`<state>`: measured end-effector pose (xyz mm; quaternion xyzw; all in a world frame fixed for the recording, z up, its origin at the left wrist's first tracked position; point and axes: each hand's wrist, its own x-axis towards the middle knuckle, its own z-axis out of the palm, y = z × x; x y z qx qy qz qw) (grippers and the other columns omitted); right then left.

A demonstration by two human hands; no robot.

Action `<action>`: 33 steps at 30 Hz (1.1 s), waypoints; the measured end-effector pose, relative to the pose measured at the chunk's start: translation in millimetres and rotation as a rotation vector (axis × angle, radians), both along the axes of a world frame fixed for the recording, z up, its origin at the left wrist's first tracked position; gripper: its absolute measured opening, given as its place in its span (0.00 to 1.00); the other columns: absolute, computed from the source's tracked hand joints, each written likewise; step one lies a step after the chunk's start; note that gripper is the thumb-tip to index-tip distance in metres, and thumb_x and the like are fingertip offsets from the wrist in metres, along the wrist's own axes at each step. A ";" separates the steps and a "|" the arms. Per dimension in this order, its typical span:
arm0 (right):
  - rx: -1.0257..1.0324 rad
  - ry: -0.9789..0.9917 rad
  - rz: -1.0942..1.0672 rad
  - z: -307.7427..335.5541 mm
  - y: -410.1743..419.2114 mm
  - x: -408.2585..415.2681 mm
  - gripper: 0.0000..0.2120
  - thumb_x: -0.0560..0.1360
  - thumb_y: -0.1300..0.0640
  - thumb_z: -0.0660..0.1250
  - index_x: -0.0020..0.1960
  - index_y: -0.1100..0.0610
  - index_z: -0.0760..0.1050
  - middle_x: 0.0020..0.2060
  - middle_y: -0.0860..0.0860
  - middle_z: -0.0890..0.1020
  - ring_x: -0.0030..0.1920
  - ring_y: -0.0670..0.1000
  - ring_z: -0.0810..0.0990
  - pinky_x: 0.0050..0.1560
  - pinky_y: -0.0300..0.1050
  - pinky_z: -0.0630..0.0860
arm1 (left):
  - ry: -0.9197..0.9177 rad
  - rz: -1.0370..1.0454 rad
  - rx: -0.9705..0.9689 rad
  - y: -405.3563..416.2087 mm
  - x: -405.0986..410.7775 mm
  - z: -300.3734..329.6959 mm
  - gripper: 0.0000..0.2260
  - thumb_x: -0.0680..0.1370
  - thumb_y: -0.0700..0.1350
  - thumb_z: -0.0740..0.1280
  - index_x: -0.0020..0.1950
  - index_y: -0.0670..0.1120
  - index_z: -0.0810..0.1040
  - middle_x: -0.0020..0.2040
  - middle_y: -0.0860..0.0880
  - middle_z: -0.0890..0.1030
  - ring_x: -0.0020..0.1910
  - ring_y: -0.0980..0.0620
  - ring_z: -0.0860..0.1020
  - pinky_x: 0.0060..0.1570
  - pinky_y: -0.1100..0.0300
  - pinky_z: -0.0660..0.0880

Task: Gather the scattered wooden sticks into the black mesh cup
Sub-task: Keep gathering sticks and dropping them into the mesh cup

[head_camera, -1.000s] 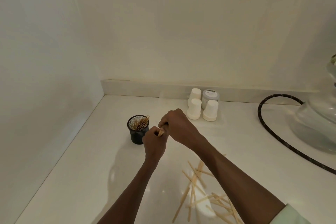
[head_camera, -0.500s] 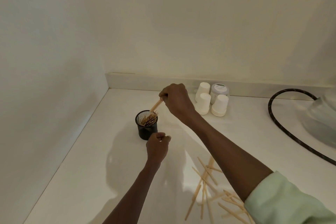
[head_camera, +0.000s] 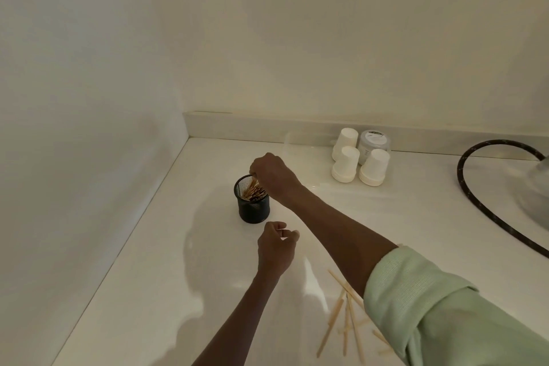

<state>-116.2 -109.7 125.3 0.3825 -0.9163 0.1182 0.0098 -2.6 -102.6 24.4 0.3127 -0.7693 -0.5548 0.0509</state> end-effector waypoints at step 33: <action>0.271 -0.168 -0.195 -105.8 321.8 27.3 0.09 0.74 0.65 0.61 0.50 0.62 0.79 0.54 0.58 0.78 0.57 0.57 0.77 0.50 0.45 0.71 | -0.406 -0.611 -0.678 100.9 63.2 -3.6 0.27 0.62 0.64 0.77 0.41 0.43 0.74 0.42 0.47 0.81 0.43 0.49 0.79 0.41 0.60 0.70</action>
